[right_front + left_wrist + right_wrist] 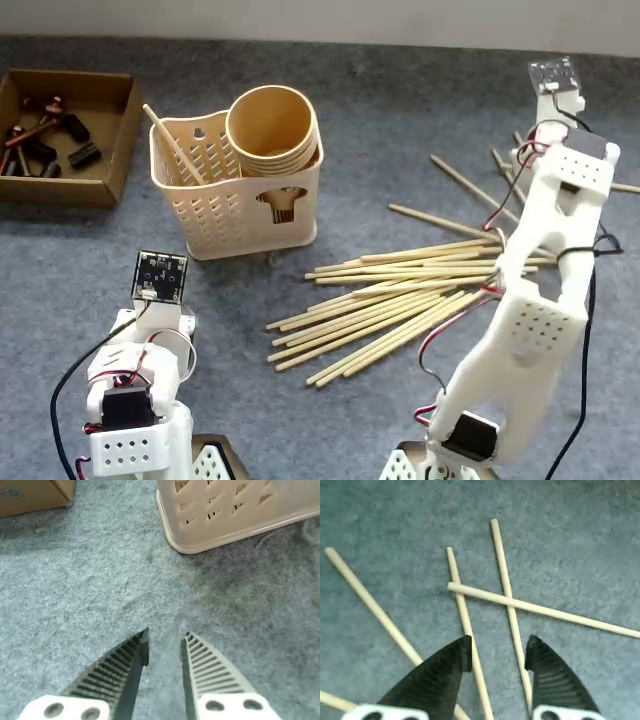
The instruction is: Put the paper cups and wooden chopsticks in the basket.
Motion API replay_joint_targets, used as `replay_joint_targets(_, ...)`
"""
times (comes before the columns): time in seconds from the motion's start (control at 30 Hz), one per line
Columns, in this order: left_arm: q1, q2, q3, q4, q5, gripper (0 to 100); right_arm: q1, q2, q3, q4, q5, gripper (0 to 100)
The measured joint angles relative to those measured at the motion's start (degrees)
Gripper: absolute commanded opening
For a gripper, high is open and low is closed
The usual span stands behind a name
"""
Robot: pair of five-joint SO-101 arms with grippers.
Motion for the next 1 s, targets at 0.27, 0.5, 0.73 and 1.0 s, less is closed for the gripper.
replay_joint_targets(0.27, 0.0, 0.0, 0.0, 0.0, 0.0, 11, 0.6, 14.9, -16.2, 0.0, 0.4, 24.3)
replay_joint_targets(0.5, 0.0, 0.0, 0.2, 0.0, 0.0, 11, 0.6, 23.1, -22.0, -0.1, 4.5, 24.3)
replay_joint_targets(0.73, 0.0, 0.0, 0.2, 0.0, 0.0, 11, 0.8, 29.0, -29.2, -0.1, 5.5, 24.2)
replay_joint_targets(1.0, 0.0, 0.0, 0.2, 0.0, 0.0, 11, 0.8, 33.3, -38.9, 0.0, 5.6, 24.2)
